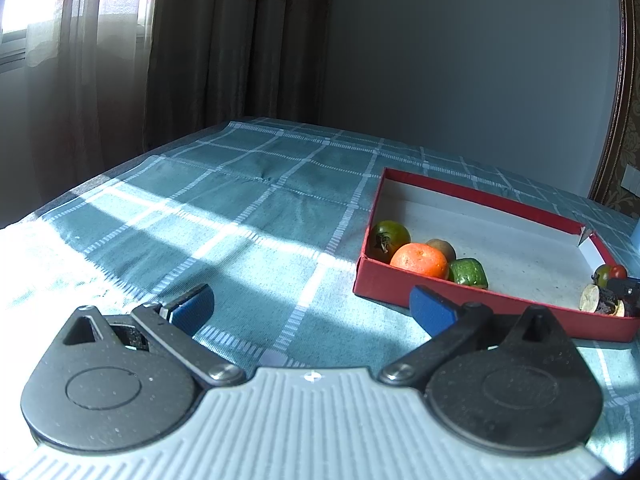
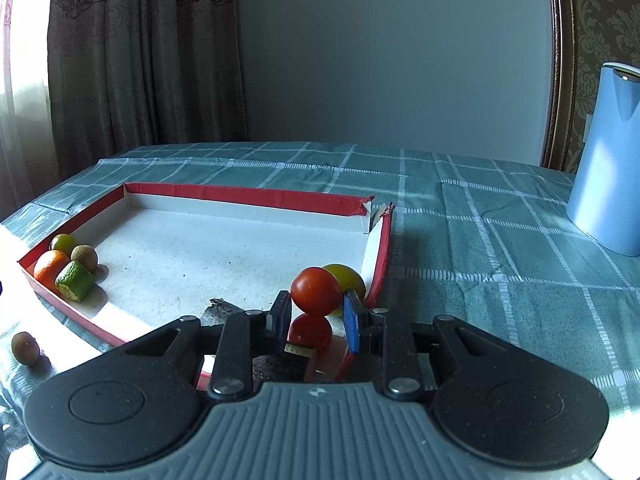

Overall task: Organize fruits
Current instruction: 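Carry the cherry tomato into the box and open the right gripper, then grasp the second brown kiwi with the left gripper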

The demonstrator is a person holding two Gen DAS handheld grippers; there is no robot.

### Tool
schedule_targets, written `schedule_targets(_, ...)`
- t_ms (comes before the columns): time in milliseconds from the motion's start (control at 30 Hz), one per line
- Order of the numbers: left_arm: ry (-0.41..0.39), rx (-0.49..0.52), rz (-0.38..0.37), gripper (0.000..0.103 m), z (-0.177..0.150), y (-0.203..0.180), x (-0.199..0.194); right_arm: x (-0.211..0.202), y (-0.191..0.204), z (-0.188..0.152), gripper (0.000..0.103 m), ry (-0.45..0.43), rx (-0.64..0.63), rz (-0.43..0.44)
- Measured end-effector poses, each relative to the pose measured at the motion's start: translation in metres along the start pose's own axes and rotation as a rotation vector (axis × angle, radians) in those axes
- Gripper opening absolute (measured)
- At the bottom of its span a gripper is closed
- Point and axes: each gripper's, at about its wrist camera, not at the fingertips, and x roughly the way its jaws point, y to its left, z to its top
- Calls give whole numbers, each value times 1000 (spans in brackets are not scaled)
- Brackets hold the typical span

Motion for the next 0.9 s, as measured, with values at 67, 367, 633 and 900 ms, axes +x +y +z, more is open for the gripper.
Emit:
schedule_targets(67, 0, -1, 1, 103, 0, 0, 0, -6, -1, 0, 27, -9, 17, 2)
schedule_targets(367, 6, 21, -15, 103, -1, -3, -2, -77, -7, -24, 78, -115, 97, 45)
schedule_targets(633, 0, 235, -77, 103, -15, -50, -16, -86, -13, -55, 78, -68, 160, 109)
schedule_targets(900, 77, 324, -75, 103, -22, -80, -2, -82, -29, -59, 79, -54, 266, 142)
